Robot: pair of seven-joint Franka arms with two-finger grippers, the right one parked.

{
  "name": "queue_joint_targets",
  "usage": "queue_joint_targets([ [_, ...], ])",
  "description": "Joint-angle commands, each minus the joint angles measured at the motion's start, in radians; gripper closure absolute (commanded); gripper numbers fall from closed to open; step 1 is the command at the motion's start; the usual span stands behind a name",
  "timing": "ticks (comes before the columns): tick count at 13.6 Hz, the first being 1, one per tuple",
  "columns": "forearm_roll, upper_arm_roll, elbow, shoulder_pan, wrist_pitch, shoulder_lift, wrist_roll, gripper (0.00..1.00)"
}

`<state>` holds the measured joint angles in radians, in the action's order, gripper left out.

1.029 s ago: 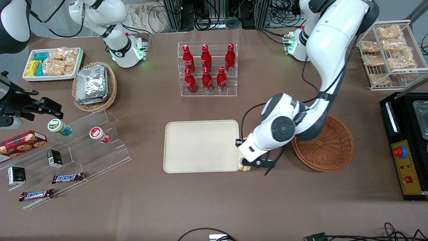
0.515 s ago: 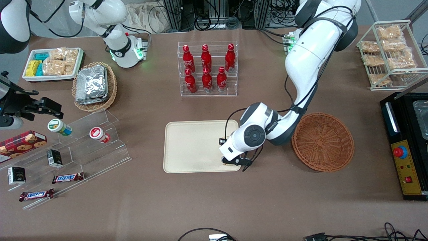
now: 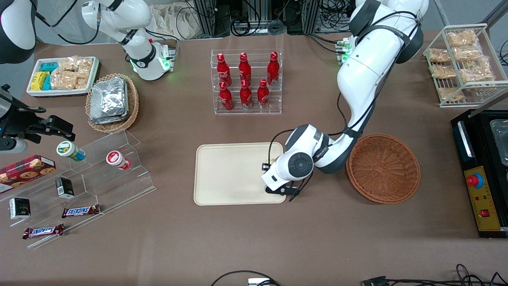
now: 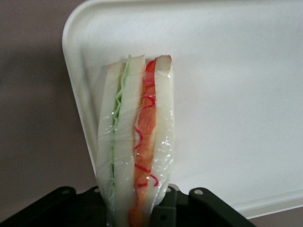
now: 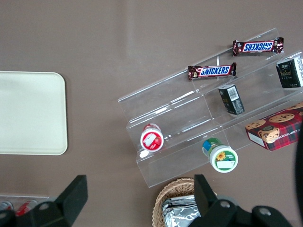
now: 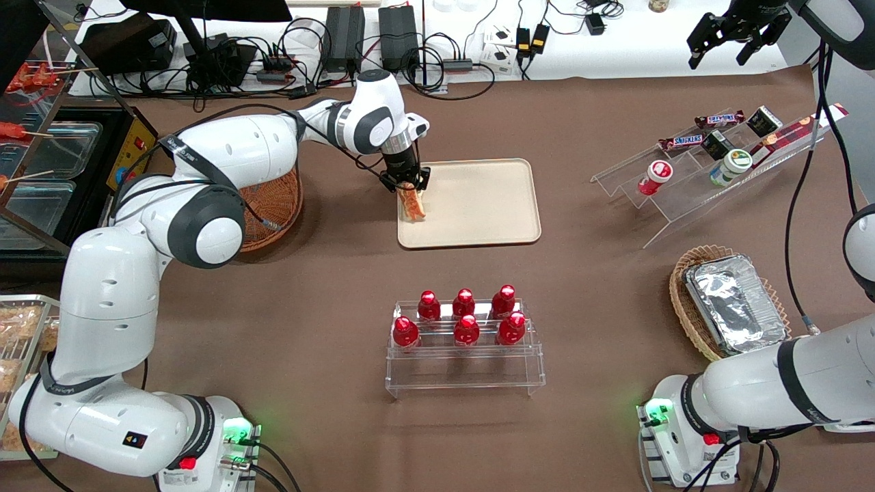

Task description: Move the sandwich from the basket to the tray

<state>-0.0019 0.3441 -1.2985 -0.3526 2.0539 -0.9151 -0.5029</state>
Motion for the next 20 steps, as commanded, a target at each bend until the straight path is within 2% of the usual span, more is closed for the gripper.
queue_joint_targets([
  [1,0.010,-0.004,-0.005,-0.005,-0.009,-0.007,-0.023,0.49],
  [2,0.016,-0.004,-0.008,-0.005,-0.003,-0.007,-0.020,0.00],
  [6,0.019,-0.004,-0.001,0.000,-0.012,0.016,-0.023,0.00],
  [10,0.019,-0.007,0.004,0.004,-0.095,0.111,-0.025,0.00],
  [13,0.020,-0.043,0.002,0.032,-0.205,0.214,-0.023,0.00],
  [16,0.022,-0.057,-0.002,0.111,-0.387,0.330,-0.016,0.00],
  [17,0.032,-0.059,-0.004,0.148,-0.455,0.378,-0.010,0.00],
  [20,0.126,-0.057,-0.004,0.222,-0.599,0.511,0.059,0.00],
])
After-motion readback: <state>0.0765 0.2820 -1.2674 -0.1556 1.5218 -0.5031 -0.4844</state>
